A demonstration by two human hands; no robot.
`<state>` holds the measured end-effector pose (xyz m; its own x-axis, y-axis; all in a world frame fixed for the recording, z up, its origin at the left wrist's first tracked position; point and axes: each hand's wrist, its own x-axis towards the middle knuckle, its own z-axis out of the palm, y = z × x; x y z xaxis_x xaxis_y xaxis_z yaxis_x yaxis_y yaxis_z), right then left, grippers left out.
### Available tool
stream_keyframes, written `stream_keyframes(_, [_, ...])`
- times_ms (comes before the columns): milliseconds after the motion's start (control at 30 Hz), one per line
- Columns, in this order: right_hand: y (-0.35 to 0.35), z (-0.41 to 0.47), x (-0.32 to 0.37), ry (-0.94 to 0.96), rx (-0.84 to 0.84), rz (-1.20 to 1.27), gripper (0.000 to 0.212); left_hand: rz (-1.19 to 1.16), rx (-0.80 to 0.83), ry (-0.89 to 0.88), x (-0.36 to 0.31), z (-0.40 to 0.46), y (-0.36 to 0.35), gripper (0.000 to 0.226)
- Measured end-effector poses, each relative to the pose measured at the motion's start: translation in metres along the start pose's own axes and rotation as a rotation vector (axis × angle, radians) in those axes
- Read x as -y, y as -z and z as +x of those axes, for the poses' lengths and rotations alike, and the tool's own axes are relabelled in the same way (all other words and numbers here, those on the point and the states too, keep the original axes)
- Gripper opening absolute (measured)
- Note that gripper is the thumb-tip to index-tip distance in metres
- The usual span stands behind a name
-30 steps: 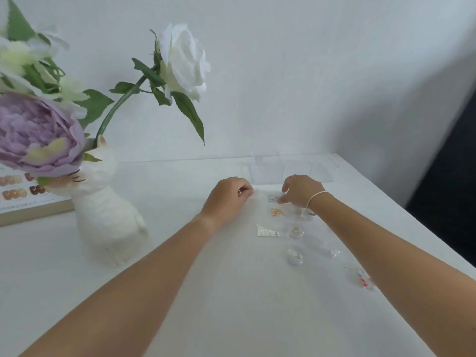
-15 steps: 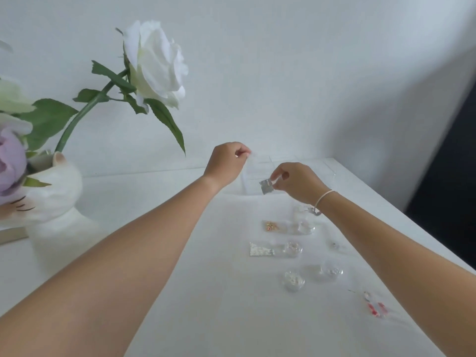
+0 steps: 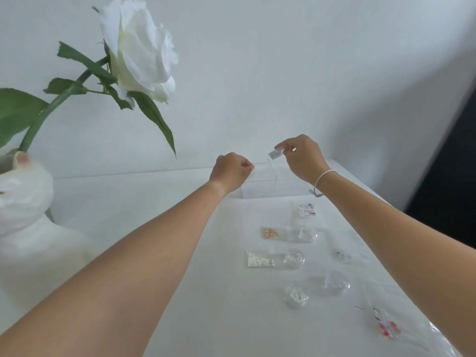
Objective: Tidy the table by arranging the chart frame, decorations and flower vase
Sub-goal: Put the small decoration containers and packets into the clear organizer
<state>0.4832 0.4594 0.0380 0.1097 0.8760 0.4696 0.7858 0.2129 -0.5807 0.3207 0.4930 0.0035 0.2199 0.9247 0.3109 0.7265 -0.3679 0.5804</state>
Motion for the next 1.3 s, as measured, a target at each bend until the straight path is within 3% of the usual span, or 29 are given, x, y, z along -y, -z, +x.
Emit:
stream_keyframes(433, [-0.023, -0.002, 0.010, -0.010, 0.110, -0.046, 0.024, -0.226, -0.191, -0.031, 0.012, -0.068, 0.007, 0.021])
stream_keyframes(633, [-0.022, -0.017, 0.013, 0.014, 0.228, -0.225, 0.030, -0.269, -0.054, -0.079, 0.009, -0.127, 0.007, 0.017])
stream_keyframes(767, [-0.012, -0.030, 0.014, 0.073, 0.167, -0.184, 0.030, -0.250, 0.106, -0.139, 0.004, -0.150, 0.002, 0.017])
stream_keyframes(867, [-0.005, -0.043, 0.011, 0.125, 0.248, -0.165, 0.026, -0.171, 0.171, -0.191, 0.007, -0.154, 0.000, 0.020])
stream_keyframes(1067, [0.046, -0.097, 0.017, 0.146, 0.575, -0.312, 0.018, -0.047, 0.202, -0.258, -0.012, -0.184, 0.006, 0.026])
stream_keyframes(1300, [0.030, -0.109, 0.013, 0.195, 0.654, -0.474, 0.028, -0.029, 0.153, -0.254, -0.006, -0.186, 0.007, 0.022])
